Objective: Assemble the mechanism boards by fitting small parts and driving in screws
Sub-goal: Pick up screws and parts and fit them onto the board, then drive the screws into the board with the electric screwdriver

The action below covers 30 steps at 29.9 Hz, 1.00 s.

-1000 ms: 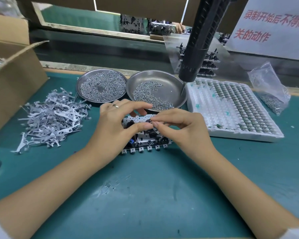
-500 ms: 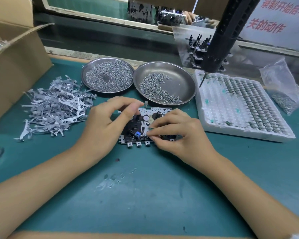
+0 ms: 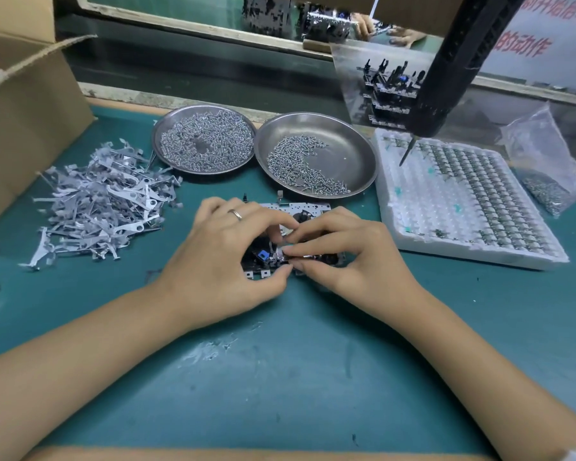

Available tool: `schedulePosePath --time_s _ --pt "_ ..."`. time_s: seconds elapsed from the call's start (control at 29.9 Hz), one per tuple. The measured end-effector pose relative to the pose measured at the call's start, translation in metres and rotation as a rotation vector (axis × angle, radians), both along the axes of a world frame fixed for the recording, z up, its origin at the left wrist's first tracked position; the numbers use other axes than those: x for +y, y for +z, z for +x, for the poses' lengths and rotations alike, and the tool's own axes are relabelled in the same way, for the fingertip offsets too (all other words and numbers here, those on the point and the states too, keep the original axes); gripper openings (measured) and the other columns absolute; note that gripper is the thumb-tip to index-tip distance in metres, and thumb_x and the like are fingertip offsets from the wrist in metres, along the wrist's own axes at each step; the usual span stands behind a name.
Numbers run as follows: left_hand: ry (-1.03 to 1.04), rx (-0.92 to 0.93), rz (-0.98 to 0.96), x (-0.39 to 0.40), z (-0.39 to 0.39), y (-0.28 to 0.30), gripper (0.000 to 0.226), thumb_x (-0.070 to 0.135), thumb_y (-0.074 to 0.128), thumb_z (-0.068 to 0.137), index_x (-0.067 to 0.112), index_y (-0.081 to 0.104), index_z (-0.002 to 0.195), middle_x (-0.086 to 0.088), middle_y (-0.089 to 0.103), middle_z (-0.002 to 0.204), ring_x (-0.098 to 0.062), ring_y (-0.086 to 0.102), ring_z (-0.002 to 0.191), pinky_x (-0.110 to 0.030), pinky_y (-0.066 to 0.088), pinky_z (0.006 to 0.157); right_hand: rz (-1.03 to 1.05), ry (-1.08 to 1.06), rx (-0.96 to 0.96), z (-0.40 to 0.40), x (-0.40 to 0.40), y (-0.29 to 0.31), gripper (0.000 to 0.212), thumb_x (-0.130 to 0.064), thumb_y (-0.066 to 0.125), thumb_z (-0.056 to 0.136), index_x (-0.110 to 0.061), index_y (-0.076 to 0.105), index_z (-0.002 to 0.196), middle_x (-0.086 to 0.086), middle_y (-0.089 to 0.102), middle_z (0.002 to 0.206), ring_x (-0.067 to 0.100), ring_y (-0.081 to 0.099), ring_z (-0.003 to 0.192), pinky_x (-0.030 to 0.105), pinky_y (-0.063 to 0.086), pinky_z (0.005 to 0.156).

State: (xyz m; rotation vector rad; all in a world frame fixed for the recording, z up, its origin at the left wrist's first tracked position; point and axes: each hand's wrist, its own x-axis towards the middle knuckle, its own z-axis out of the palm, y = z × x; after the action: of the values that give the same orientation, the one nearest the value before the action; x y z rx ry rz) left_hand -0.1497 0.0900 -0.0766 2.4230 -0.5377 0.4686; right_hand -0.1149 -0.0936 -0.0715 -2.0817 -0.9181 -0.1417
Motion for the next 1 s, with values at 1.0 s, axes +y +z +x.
schedulePosePath --time_s 1.0 --pt "-0.022 0.062 -0.214 0.002 0.009 -0.007 0.025 0.053 0.060 0.065 0.039 0.071 0.083 0.031 0.063 0.078 -0.001 0.053 0.087 -0.024 0.029 0.093 0.764 -0.383 -0.028 0.046 0.035 0.101 0.066 -0.014 0.062 0.088 -0.018 0.024 0.141 0.012 0.054 0.082 0.035 0.057 0.069 0.047 0.053 0.064"
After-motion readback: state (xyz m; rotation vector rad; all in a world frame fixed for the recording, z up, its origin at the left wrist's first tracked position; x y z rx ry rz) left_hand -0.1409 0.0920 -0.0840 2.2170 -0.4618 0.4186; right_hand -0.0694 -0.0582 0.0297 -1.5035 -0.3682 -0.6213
